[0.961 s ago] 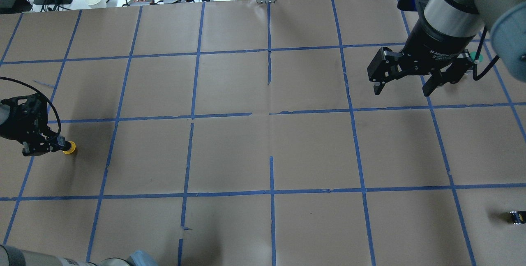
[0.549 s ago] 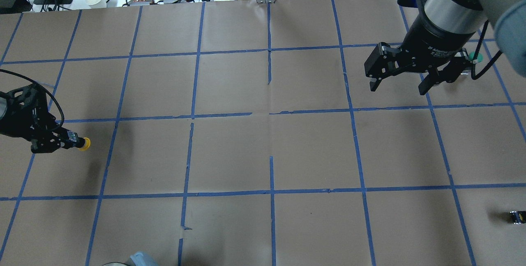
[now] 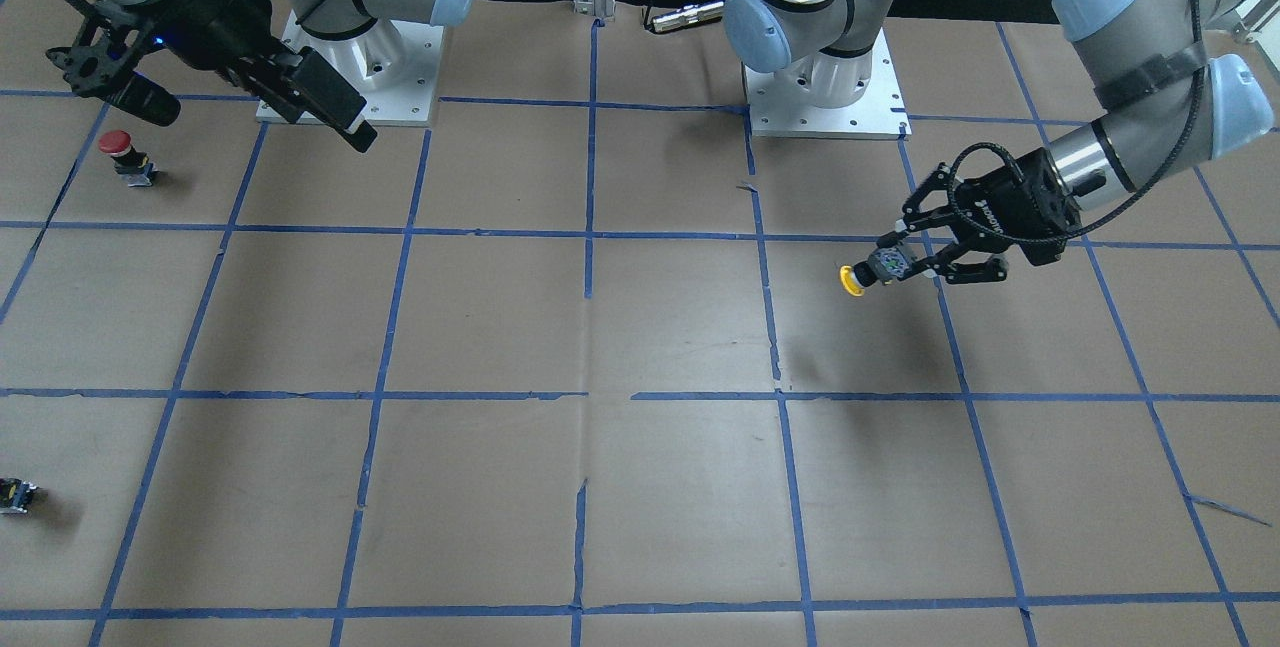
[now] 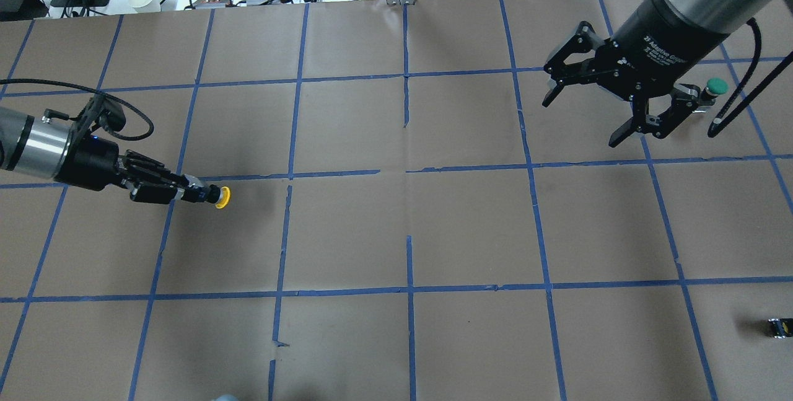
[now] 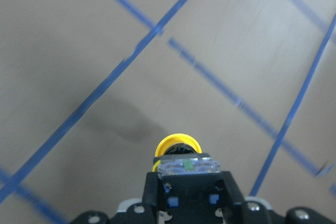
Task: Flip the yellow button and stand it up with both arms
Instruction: 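Lift the yellow button with the left gripper while the right gripper approaches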
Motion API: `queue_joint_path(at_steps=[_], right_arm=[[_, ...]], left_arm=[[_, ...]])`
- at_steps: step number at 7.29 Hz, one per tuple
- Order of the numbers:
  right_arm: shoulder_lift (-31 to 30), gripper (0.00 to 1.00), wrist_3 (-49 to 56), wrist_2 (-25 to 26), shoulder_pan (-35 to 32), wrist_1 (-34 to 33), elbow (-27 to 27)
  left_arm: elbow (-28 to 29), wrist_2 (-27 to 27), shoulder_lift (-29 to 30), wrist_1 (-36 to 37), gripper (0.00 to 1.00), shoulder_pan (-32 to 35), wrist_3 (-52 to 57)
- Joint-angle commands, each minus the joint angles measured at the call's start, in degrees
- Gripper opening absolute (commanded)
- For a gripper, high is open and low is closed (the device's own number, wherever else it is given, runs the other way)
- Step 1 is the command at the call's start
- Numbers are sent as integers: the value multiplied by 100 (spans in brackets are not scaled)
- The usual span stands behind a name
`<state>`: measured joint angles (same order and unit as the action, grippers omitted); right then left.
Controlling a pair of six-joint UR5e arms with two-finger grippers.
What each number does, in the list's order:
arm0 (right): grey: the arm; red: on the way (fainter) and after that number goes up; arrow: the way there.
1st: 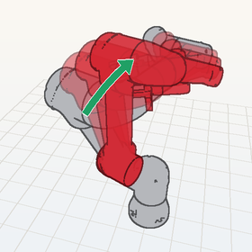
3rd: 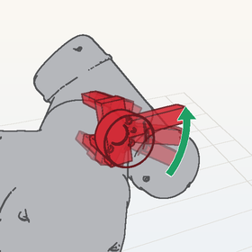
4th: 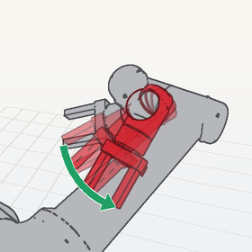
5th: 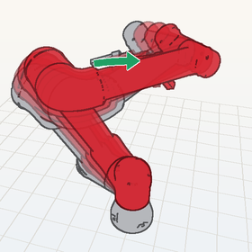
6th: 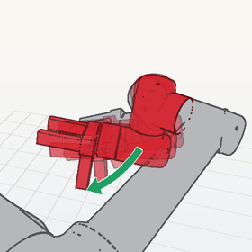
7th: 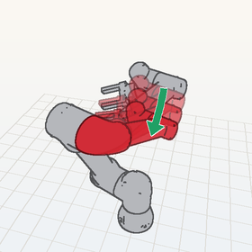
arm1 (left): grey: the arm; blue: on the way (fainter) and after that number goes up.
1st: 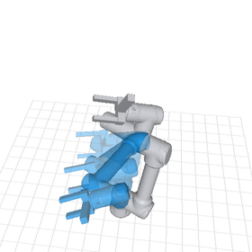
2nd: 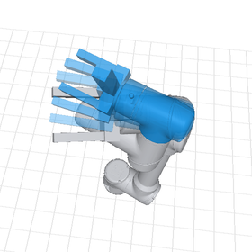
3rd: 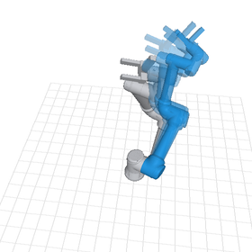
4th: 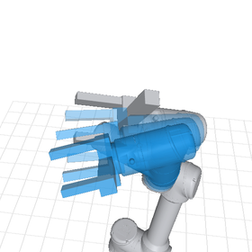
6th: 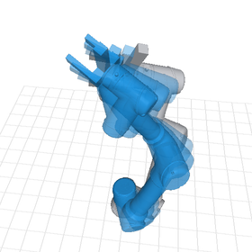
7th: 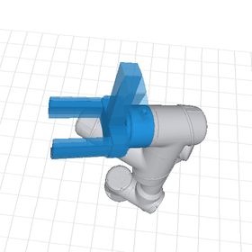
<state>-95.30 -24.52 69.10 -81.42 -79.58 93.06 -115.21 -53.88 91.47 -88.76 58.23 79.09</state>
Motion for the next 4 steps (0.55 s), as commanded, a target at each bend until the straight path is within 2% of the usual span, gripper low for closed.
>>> queue_joint_path(at_steps=[1, 2, 3, 4], right_arm=[[55, 100, -211, -1332, 546, 530, 27], [194, 100, -368, -1912, 713, 801, 63], [239, 100, -500, -2239, 732, 1543, 63], [240, 100, -528, -2321, 741, 1846, 115]], left_arm=[[16, 1776, -94, -518, 6, 774, -1442], [-10, 2324, -225, -528, 6, 1152, -2006], [-54, 3200, -400, -519, 6, 1574, -2803], [-54, 3974, -515, -467, 5, 1926, -3516]])
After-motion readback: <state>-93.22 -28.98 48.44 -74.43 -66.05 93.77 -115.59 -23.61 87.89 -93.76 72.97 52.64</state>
